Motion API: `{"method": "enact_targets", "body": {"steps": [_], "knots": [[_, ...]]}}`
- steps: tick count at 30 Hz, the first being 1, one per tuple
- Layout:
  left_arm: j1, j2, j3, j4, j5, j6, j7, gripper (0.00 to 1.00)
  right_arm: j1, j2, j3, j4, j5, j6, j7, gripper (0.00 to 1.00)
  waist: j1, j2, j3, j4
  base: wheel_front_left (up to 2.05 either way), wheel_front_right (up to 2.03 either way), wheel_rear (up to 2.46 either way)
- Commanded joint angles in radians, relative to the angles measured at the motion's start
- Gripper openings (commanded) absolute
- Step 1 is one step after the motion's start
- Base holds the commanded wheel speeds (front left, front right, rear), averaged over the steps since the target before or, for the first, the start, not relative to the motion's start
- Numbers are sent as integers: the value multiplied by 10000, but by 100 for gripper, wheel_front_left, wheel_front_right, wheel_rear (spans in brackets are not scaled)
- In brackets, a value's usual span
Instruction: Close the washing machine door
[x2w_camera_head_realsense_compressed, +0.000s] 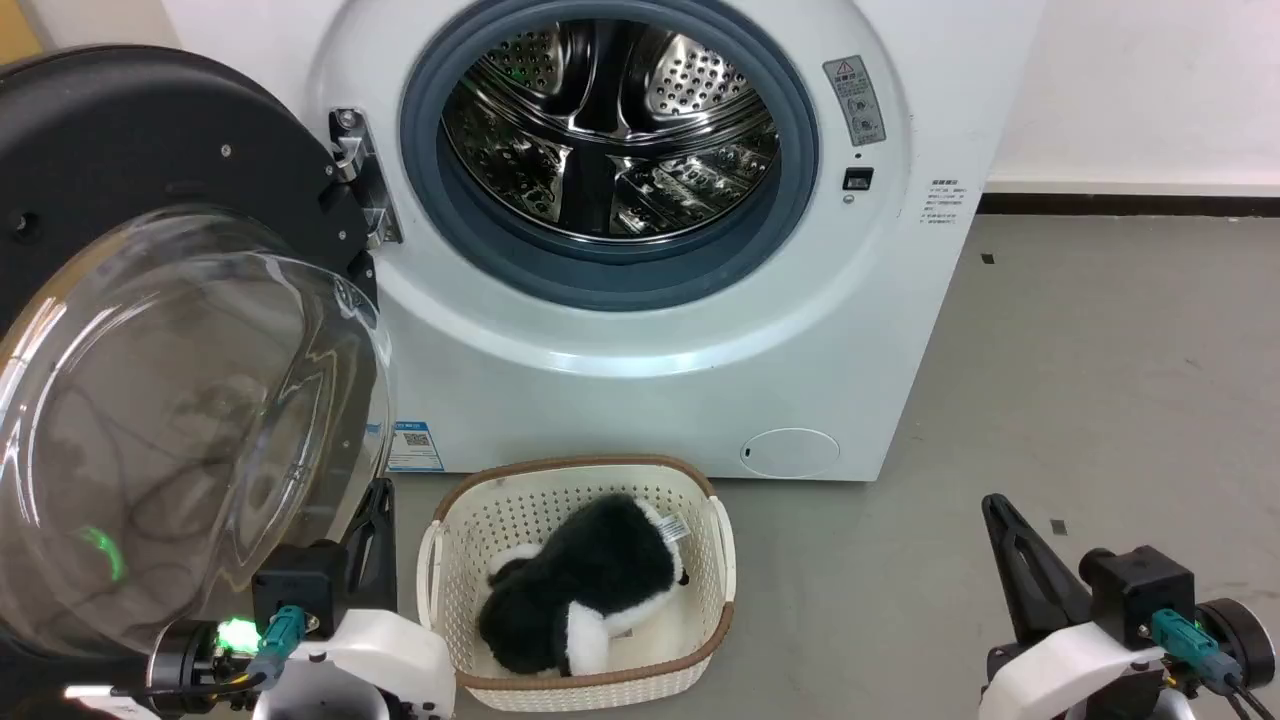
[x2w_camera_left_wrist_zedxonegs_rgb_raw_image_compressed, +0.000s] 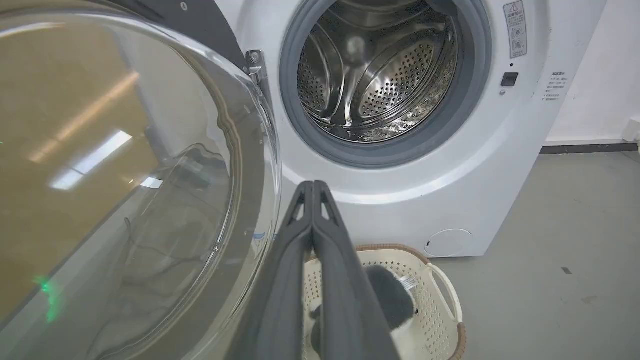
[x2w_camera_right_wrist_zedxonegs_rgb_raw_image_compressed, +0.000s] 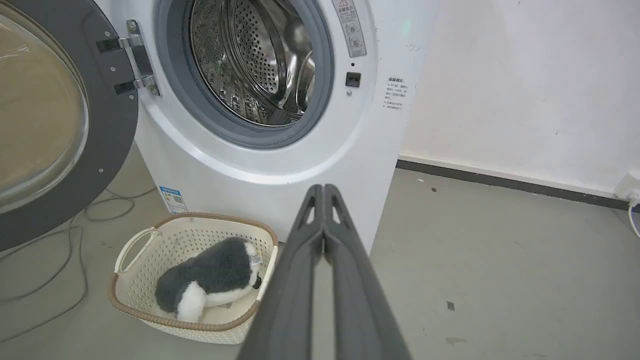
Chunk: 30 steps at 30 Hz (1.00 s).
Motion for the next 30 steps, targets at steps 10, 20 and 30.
{"method": "enact_targets", "body": {"steps": [10, 20, 30], "knots": [[141, -9, 12, -28, 30, -43, 3, 0, -116, 47, 3, -47, -78, 8, 5, 0, 0, 0, 0, 0, 0, 0, 0], [141, -9, 12, -28, 30, -43, 3, 0, -116, 47, 3, -47, -78, 8, 5, 0, 0, 0, 0, 0, 0, 0, 0], [141, -9, 12, -28, 30, -43, 3, 0, -116, 47, 3, -47, -78, 8, 5, 0, 0, 0, 0, 0, 0, 0, 0]]}}
